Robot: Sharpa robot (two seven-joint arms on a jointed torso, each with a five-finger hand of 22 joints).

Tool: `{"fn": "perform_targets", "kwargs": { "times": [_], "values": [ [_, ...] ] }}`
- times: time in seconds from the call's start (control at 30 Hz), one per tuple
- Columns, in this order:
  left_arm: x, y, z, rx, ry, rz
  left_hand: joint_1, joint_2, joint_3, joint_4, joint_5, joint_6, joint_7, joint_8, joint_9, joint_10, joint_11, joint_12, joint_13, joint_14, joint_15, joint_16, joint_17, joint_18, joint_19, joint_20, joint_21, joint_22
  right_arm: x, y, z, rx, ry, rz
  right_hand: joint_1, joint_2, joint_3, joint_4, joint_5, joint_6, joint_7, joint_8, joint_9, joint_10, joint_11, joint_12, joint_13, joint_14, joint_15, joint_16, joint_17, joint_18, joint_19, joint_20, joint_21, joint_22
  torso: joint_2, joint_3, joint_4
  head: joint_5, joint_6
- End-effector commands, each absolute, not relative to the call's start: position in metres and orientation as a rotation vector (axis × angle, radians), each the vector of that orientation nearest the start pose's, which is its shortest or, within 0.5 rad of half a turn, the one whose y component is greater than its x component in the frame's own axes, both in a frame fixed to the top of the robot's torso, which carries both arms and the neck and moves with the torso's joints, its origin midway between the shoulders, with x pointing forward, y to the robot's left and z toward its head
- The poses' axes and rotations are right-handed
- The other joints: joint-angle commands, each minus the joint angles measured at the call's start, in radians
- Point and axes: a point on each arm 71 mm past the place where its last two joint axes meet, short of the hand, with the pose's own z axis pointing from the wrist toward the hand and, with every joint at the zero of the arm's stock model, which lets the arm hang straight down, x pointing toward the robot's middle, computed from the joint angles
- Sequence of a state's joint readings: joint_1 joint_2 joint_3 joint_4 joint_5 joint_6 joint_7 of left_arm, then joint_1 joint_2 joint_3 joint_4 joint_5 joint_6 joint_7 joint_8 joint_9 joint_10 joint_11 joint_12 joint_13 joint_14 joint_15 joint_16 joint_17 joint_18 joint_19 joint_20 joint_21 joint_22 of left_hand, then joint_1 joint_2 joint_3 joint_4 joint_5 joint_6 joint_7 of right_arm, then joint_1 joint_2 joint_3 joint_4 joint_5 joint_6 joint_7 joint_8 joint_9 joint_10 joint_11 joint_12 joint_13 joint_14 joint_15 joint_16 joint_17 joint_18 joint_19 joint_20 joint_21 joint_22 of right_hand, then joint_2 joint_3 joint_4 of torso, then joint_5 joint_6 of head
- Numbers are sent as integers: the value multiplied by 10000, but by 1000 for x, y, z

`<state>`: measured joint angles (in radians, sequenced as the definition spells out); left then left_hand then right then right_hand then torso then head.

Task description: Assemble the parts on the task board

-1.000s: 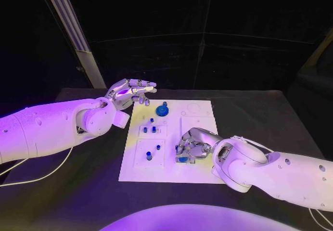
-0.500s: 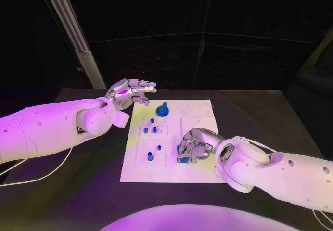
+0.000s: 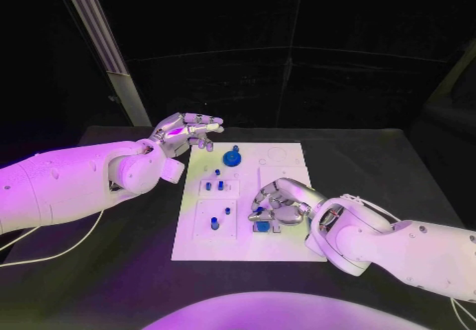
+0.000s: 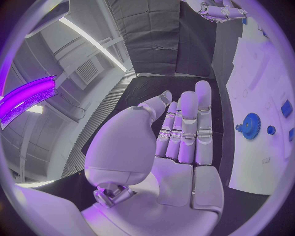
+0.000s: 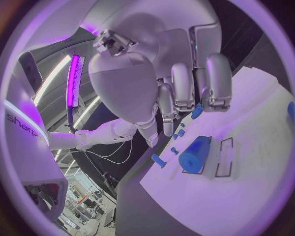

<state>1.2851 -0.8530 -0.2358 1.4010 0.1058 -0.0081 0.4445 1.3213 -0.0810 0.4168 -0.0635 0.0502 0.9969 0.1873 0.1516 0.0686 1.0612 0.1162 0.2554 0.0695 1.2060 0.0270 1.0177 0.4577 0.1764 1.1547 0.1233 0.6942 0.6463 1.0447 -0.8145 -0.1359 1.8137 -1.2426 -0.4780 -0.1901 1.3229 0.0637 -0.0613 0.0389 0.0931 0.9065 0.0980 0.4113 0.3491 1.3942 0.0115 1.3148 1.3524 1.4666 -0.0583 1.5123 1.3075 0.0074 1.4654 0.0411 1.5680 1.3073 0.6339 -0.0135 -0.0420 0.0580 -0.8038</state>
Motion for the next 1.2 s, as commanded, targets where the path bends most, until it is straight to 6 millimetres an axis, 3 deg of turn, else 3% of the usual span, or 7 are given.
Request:
{"fn": "perform_targets", "kwargs": {
  "times": [0.03, 0.4, 0.73, 0.97, 1.03, 1.2],
  "values": [
    [495, 243, -208, -11420, 15447, -16853, 7, 61, -53, -28, 40, -43, 2, 42, -13, -84, -14, 41, -13, -87, 4, -10, -11, 67, -6, 38, -42, -13, 372, -120, -248, 572, 18780, 10092, 398, 53, 52, -179, -82, -2, 81, -367, -178, -13, 120, -93, -179, 841, 86, -30, 1715, -74, 1054, 126, 27, 2635, -3, -2, -3, 10, -16],
    [495, 243, -208, -11421, 15434, -16842, 7, 61, -53, -28, 40, -43, 2, 42, -13, -84, -14, 41, -13, -87, 4, -10, -11, 67, -6, 38, -42, -13, 367, -132, -246, -1817, 18285, 9188, 800, -48, 141, -590, -231, 457, 236, -1595, -984, 2, 263, -103, -173, 848, 230, 2, 1774, -74, 1054, 272, 27, 2635, -7, 4, -2, 4, 2],
    [495, 243, -208, -11430, 15431, -16815, 14, 61, -67, -38, 39, -52, 8, 46, -14, -99, -10, 53, -14, -95, 4, -5, -21, 68, -4, 38, -53, -20, 367, -134, -247, -2750, 18077, 8813, 796, 58, 186, -616, -213, 784, 235, -1896, -1269, 37, 254, -79, -148, 854, 227, 22, 1806, -74, 1054, 287, 27, 2635, 9, -3, 21, 19, 43],
    [495, 243, -208, -11435, 15443, -16817, 14, 54, -74, -42, 39, -68, 15, 40, -17, -111, -6, 53, -16, -96, 5, -2, -25, 68, -3, 39, -57, -23, 373, -133, -250, -2917, 17980, 8370, 741, 352, 316, -526, -120, 980, 205, -2090, -1454, 61, 230, -60, -128, 857, 209, 26, 1816, -74, 1054, 277, 27, 2635, 13, 6, 15, 41, 28],
    [495, 243, -208, -11436, 15443, -16813, 14, 54, -74, -42, 39, -68, 15, 40, -17, -111, -6, 53, -16, -96, 5, -2, -25, 68, -3, 39, -57, -23, 375, -132, -251, -2999, 17940, 8286, 836, 453, 433, -575, -289, 1068, 184, -2158, -1524, 71, 211, -49, -115, 857, 190, 27, 1818, -74, 1054, 261, 27, 2635, 11, 7, 9, 55, 15],
    [495, 243, -208, -11435, 15454, -16820, 14, 54, -74, -42, 39, -69, 16, 40, -17, -112, -5, 53, -16, -96, 6, -2, -25, 68, -3, 39, -57, -23, 377, -128, -252, -3253, 17815, 8216, 991, 535, 622, -698, -345, 1243, 145, -2225, -1611, 79, 178, -40, -100, 858, 165, 30, 1825, -74, 1054, 240, 27, 2635, 12, 8, 5, 57, -8]
  ]
}}
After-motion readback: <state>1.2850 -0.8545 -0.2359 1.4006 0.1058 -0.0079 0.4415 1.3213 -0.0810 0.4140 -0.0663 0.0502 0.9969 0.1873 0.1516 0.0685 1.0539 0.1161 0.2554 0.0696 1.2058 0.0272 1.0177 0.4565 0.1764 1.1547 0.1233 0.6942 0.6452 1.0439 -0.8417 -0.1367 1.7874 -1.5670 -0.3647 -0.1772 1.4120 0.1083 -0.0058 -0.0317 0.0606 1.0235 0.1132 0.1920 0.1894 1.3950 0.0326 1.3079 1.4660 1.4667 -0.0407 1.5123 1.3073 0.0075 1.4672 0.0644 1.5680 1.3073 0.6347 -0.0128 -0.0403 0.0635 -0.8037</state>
